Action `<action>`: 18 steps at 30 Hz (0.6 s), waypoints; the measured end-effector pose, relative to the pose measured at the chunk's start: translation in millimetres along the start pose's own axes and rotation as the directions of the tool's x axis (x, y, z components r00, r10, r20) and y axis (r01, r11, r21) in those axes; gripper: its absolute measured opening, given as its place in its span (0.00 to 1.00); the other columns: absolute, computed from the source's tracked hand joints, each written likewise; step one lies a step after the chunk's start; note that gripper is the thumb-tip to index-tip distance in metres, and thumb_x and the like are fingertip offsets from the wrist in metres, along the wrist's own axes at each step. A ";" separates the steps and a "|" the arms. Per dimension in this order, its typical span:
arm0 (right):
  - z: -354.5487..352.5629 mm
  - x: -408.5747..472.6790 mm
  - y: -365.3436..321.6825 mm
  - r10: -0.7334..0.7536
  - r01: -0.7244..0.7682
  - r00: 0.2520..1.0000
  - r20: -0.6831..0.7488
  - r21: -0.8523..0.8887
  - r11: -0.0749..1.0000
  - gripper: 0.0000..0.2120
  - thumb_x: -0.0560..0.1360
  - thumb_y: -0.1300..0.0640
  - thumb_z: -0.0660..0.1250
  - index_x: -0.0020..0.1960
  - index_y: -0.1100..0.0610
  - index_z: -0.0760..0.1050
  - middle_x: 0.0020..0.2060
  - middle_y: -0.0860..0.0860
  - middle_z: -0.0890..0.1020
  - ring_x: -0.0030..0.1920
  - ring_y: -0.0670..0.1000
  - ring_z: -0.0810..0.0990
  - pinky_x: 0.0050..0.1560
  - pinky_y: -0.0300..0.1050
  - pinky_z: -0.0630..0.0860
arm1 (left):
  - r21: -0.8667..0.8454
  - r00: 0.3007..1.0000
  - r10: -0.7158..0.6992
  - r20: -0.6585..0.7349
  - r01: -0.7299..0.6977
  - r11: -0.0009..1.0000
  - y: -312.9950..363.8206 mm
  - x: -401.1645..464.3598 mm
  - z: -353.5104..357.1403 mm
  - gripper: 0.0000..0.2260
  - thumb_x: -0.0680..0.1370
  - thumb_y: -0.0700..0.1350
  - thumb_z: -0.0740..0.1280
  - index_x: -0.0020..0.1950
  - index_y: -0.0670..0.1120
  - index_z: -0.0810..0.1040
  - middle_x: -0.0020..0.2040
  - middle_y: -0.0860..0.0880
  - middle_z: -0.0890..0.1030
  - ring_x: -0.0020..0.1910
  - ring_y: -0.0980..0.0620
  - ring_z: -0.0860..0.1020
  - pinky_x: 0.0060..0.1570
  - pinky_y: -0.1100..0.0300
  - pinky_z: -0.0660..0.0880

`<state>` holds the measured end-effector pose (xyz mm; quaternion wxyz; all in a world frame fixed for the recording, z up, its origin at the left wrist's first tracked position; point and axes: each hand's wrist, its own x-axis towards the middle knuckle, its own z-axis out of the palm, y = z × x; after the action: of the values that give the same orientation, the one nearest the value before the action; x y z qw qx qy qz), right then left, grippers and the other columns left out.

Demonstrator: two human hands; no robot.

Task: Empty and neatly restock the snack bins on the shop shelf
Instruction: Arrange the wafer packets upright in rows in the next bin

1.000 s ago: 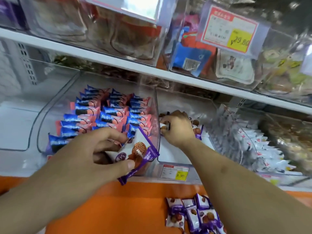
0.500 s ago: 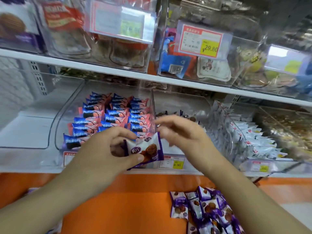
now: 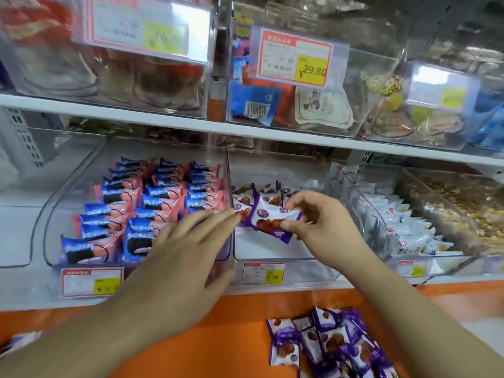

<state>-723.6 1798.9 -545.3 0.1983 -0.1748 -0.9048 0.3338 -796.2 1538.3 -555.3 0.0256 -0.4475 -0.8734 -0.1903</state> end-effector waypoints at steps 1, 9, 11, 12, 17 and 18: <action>5.3 11.2 5.8 0.009 -0.008 1.000 0.013 -0.040 0.999 0.11 0.73 0.57 0.80 0.46 0.46 0.80 0.37 0.48 0.83 0.35 0.47 0.80 0.44 0.52 0.82 | 0.043 0.999 0.005 0.035 -0.006 0.999 -4.2 -1.2 5.0 0.38 0.82 0.66 0.57 0.81 0.65 0.33 0.79 0.71 0.34 0.79 0.63 0.39 0.77 0.53 0.44; 67.6 83.8 29.8 -0.041 0.120 0.970 0.241 -0.320 0.940 0.12 0.74 0.58 0.77 0.50 0.47 0.77 0.40 0.46 0.80 0.38 0.45 0.78 0.41 0.46 0.76 | 0.158 0.997 0.078 -0.008 -0.076 0.985 -26.0 -0.2 20.4 0.37 0.78 0.62 0.59 0.85 0.57 0.53 0.83 0.63 0.55 0.74 0.53 0.64 0.70 0.52 0.56; 75.1 88.0 32.0 -0.059 0.153 0.962 0.265 -0.349 0.925 0.14 0.72 0.56 0.77 0.51 0.45 0.75 0.43 0.48 0.83 0.39 0.49 0.82 0.44 0.51 0.82 | 0.148 0.997 0.079 -0.018 -0.075 0.986 -28.2 0.3 20.8 0.37 0.78 0.62 0.61 0.85 0.58 0.51 0.83 0.65 0.53 0.74 0.54 0.63 0.69 0.53 0.55; 76.7 88.5 32.1 -0.073 0.171 0.960 0.272 -0.359 0.917 0.15 0.71 0.54 0.77 0.52 0.44 0.75 0.45 0.49 0.83 0.42 0.51 0.83 0.45 0.53 0.82 | 0.137 0.997 0.079 -0.014 -0.076 0.988 -29.0 0.2 20.9 0.38 0.78 0.61 0.61 0.85 0.59 0.49 0.83 0.66 0.52 0.75 0.55 0.62 0.70 0.54 0.56; 77.9 84.9 32.3 -0.111 0.237 0.945 0.309 -0.409 0.881 0.23 0.67 0.45 0.81 0.56 0.43 0.73 0.53 0.47 0.82 0.54 0.53 0.81 0.52 0.55 0.81 | 0.088 0.991 0.122 -0.059 -0.116 0.989 -28.9 -1.6 25.0 0.37 0.79 0.62 0.59 0.84 0.63 0.43 0.82 0.70 0.45 0.76 0.58 0.57 0.70 0.57 0.53; 78.1 84.2 31.3 -0.105 0.234 0.947 0.303 -0.430 0.872 0.24 0.68 0.45 0.81 0.58 0.43 0.73 0.54 0.47 0.81 0.55 0.54 0.80 0.53 0.55 0.81 | 0.086 0.990 0.126 -0.065 -0.120 0.989 -29.1 -1.6 26.0 0.38 0.78 0.62 0.59 0.84 0.62 0.44 0.82 0.70 0.46 0.76 0.59 0.58 0.70 0.57 0.54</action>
<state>-827.4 1817.4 -600.5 0.0549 -0.0890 -0.9882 0.1119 -815.0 1531.0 -588.8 0.0865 -0.4922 -0.8497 -0.1681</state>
